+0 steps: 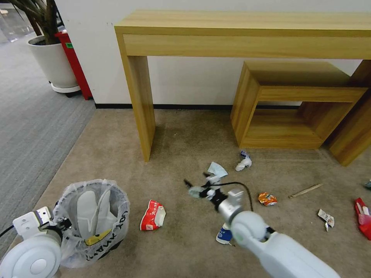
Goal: Pick up the trash bin and place the garbage on the floor into it.
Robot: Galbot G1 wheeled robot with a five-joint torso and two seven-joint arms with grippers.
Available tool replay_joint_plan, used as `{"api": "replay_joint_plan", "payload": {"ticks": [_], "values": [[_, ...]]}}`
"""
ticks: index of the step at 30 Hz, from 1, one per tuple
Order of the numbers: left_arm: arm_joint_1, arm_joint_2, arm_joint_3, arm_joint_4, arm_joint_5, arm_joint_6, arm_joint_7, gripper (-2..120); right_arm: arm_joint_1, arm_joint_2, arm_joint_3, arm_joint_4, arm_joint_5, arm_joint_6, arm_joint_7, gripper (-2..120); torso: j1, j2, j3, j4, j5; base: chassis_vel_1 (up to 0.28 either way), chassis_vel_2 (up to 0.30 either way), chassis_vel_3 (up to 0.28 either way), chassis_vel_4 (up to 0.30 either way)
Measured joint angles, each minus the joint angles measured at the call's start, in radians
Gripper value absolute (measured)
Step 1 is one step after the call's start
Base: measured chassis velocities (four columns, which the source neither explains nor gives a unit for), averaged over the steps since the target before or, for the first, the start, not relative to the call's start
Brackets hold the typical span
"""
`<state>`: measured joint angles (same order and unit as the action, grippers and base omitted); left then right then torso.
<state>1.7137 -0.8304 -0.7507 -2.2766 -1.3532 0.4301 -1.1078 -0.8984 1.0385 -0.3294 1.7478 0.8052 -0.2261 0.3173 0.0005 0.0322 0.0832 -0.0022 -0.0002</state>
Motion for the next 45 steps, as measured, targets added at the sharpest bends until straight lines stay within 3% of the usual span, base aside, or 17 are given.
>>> {"api": "replay_joint_plan", "payload": {"ticks": [3,7,16,33,45], "values": [[0.006,-0.001,-0.010,-0.001,0.000,-0.004,-0.002,1,0.031,0.060,-0.055,0.008,0.090,-0.105,0.146,100,0.000,0.000,0.000,-0.0001,0.0001,0.000,0.000,0.000,0.000],[0.006,-0.010,-0.006,-0.001,0.003,-0.006,-0.003,1,0.067,0.137,-0.101,-0.009,0.177,-0.175,0.262,100,0.000,0.000,0.000,-0.0001,0.0001,0.000,0.000,0.000,0.000],[0.019,-0.019,-0.029,0.000,0.006,-0.007,-0.023,1,0.117,0.255,-0.171,-0.082,0.286,-0.273,0.390,100,0.000,0.000,0.000,-0.0001,0.0000,0.000,0.000,0.000,0.000],[0.022,-0.030,-0.046,0.005,-0.013,-0.015,-0.050,1,0.160,0.416,-0.191,-0.243,0.407,-0.323,0.504,100,0.000,0.000,0.000,-0.0001,-0.0001,0.000,0.000,0.000,0.000],[0.022,-0.034,-0.036,0.017,-0.004,-0.021,-0.050,1,0.189,0.551,-0.156,-0.401,0.321,-0.310,0.503,100,0.000,0.000,0.000,0.0000,0.0000,0.000,0.000,0.000,0.000]]}}
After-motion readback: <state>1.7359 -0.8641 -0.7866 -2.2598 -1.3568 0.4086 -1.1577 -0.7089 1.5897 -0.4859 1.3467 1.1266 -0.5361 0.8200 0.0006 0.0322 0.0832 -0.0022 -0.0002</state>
